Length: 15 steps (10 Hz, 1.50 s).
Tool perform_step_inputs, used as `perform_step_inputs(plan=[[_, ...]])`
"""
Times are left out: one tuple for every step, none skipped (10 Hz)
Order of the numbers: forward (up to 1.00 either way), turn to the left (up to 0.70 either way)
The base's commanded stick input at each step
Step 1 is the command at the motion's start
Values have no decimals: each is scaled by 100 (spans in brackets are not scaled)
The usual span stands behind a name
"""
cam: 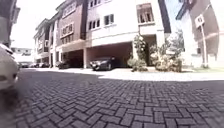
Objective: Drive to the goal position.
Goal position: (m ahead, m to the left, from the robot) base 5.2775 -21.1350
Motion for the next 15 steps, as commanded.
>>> perform_step_inputs(plan=[[0, -50], [0, -50], [0, -50], [0, -50], [0, -50], [0, -50], [0, -50], [0, -50], [0, -50], [0, -50], [0, -50], [0, -50], [0, -50], [0, -50], [0, -50]])
